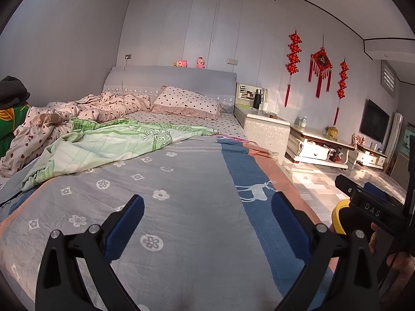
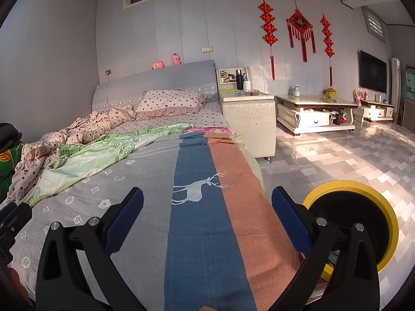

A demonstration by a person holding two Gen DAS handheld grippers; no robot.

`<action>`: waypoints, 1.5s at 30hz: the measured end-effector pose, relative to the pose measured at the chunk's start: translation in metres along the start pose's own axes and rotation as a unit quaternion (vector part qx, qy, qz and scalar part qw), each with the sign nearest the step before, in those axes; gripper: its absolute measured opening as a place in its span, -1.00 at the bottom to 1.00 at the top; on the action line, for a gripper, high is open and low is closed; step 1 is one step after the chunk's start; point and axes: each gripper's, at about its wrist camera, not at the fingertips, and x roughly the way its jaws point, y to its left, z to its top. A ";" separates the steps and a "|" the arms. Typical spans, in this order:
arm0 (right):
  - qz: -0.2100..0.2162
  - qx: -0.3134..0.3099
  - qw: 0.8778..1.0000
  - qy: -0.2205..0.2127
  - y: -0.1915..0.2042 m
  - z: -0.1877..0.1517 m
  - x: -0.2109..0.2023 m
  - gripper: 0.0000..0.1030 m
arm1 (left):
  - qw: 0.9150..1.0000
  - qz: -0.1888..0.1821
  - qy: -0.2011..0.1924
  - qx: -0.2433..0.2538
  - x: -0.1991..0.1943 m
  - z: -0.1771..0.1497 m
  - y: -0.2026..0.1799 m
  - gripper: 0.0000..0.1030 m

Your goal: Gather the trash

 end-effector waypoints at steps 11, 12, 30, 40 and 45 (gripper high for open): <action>0.013 0.007 1.000 -0.009 0.003 -0.013 -0.009 0.84 | 1.000 -0.013 -0.007 -0.002 -0.006 -0.003 -0.001 0.84; 0.014 0.007 1.000 -0.010 0.004 -0.014 -0.009 0.84 | 1.000 -0.014 -0.008 -0.002 -0.007 -0.003 0.000 0.84; 0.017 -0.008 1.000 -0.001 0.012 -0.029 0.006 0.84 | 1.000 -0.016 -0.005 -0.001 -0.004 -0.004 -0.003 0.84; 0.018 -0.010 1.000 0.002 0.013 -0.032 0.010 0.84 | 1.000 -0.018 -0.004 -0.003 -0.002 -0.004 0.000 0.84; 0.019 -0.009 1.000 0.008 0.012 -0.035 0.014 0.84 | 1.000 -0.018 -0.004 -0.004 -0.001 -0.005 0.002 0.84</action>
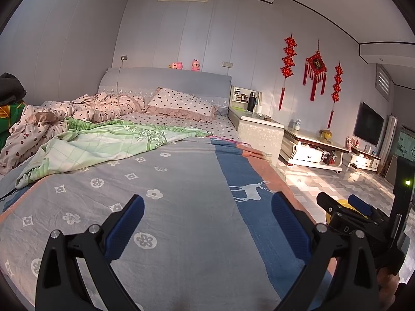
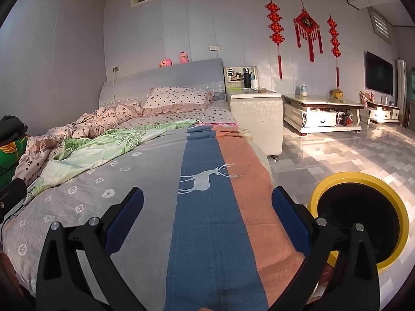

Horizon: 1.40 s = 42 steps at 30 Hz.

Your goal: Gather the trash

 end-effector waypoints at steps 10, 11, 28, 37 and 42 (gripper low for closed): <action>0.000 0.001 1.000 0.002 0.001 -0.002 0.000 0.84 | 1.000 -0.001 0.001 -0.001 0.000 0.000 0.000 0.84; 0.000 0.001 1.000 0.003 0.001 -0.002 0.000 0.84 | 1.000 -0.001 0.001 -0.001 0.001 0.000 0.000 0.84; 0.002 0.005 1.000 0.011 -0.001 -0.005 0.006 0.84 | 1.000 -0.002 0.000 -0.001 0.001 -0.001 0.000 0.84; 0.003 0.006 1.000 0.013 -0.002 -0.007 0.007 0.84 | 1.000 -0.002 0.001 -0.001 0.001 -0.002 0.000 0.84; 0.003 0.008 1.000 0.014 -0.001 -0.008 0.008 0.84 | 1.000 -0.002 0.002 -0.002 0.002 -0.003 -0.001 0.84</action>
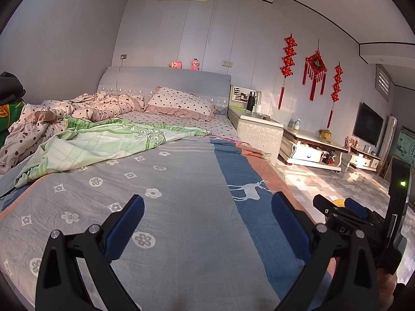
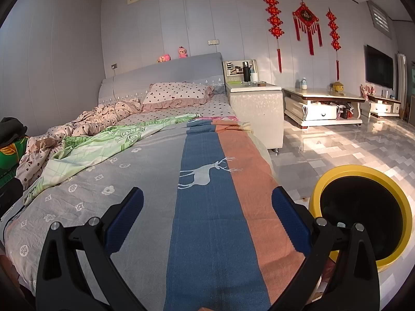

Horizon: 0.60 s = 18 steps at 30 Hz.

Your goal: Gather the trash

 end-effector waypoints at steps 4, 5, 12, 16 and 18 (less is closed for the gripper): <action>0.000 0.000 1.000 0.001 0.001 0.000 0.001 0.84 | 1.000 0.000 0.000 0.000 0.000 0.000 0.000 0.84; 0.000 0.000 1.000 0.001 0.001 -0.001 0.001 0.84 | 1.000 -0.001 0.000 0.000 0.000 0.000 0.000 0.84; 0.000 0.000 1.000 0.002 0.001 0.000 0.001 0.84 | 1.000 -0.001 0.000 0.001 0.000 0.000 0.000 0.84; 0.001 0.002 1.000 0.005 0.003 -0.002 0.004 0.84 | 1.000 0.000 0.000 0.001 0.001 0.000 -0.001 0.84; 0.001 0.002 1.000 0.005 0.003 -0.002 0.004 0.84 | 1.000 0.000 0.001 0.001 0.001 -0.001 -0.001 0.84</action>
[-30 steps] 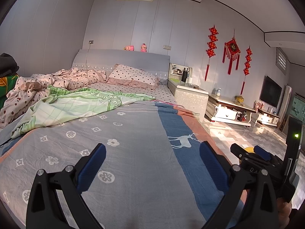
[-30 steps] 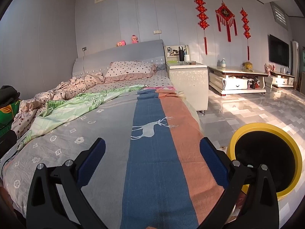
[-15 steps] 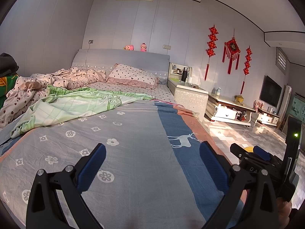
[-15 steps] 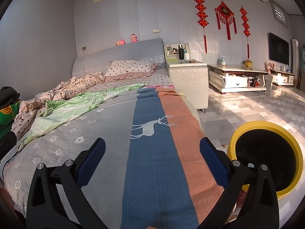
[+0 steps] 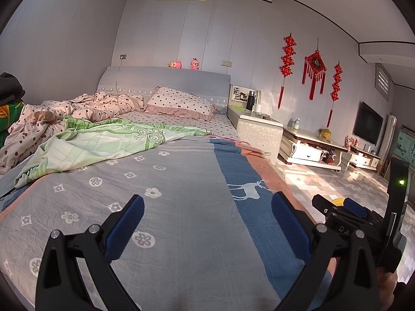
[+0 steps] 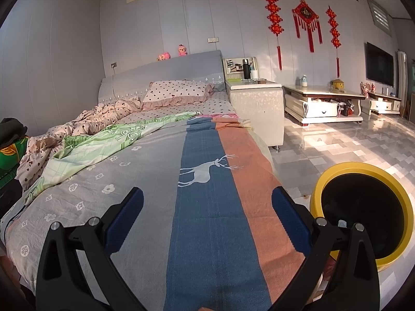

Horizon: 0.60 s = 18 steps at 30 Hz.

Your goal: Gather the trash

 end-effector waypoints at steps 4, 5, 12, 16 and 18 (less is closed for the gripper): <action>0.000 0.000 1.000 0.001 0.000 0.000 0.000 0.84 | 1.000 0.000 0.000 0.001 0.000 0.000 0.000 0.84; 0.000 0.000 1.000 0.002 0.001 -0.001 0.001 0.84 | 1.000 0.000 0.000 0.001 0.000 0.000 0.000 0.84; 0.001 0.003 1.000 0.007 0.000 -0.003 0.002 0.84 | 1.000 0.002 -0.001 0.002 0.000 -0.001 0.000 0.84; 0.002 0.003 1.000 0.008 0.001 -0.003 0.003 0.84 | 1.000 0.002 -0.002 0.006 0.002 -0.004 0.000 0.84; 0.002 0.002 1.000 0.008 0.002 -0.004 0.003 0.84 | 1.000 0.005 -0.003 0.007 0.002 -0.004 0.000 0.84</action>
